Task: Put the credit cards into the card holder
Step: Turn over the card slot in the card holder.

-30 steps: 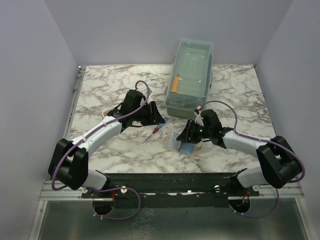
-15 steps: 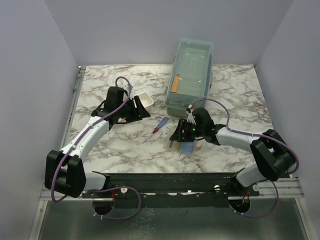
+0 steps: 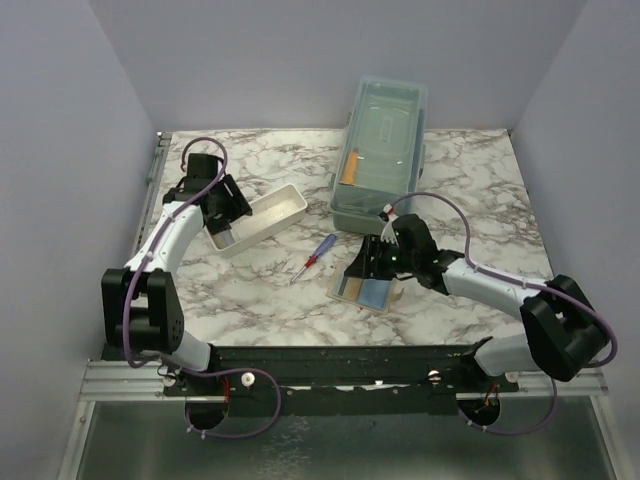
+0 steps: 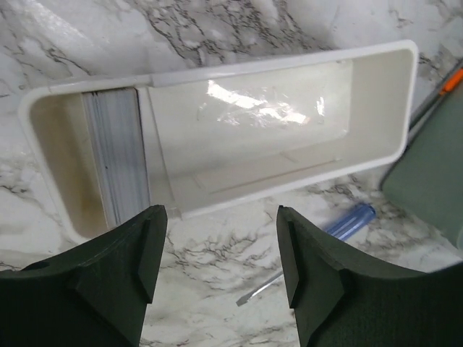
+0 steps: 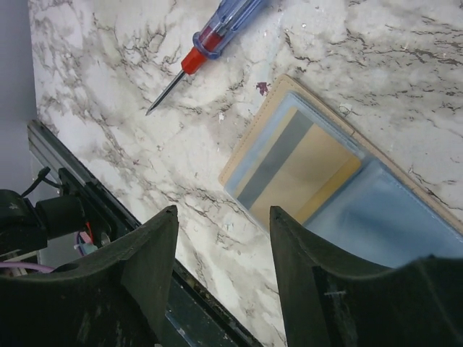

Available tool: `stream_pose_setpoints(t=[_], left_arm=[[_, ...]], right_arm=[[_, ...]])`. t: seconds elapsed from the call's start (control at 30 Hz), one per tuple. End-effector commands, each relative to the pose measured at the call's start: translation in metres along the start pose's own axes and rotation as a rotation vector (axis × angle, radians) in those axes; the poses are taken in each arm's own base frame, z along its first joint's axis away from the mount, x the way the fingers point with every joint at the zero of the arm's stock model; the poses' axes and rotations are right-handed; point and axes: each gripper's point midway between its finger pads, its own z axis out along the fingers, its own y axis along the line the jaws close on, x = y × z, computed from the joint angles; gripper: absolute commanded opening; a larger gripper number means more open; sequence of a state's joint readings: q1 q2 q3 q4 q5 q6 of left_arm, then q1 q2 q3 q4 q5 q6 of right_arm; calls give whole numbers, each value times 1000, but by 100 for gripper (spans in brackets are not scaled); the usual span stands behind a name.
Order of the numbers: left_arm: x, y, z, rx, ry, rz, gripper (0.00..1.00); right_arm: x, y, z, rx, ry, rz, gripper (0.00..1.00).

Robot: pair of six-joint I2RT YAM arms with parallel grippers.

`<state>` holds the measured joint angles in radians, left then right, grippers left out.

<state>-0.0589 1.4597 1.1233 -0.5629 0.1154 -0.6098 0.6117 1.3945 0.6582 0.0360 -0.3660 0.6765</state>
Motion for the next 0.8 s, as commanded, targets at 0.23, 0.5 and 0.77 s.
stream_pose_setpoints(t=[0.23,0.5,0.77], left_arm=[[1,69,22,-460,79,163,62],[-5,66,38,-543,54,251,52],[-4,74,42,-613,56,305,44]], right_arm=[[14,-16,-13,47,-23,-12,58],[13,-14,-20,45,-39,-12,57],[15,-15,-27,45,-64,-2,57]])
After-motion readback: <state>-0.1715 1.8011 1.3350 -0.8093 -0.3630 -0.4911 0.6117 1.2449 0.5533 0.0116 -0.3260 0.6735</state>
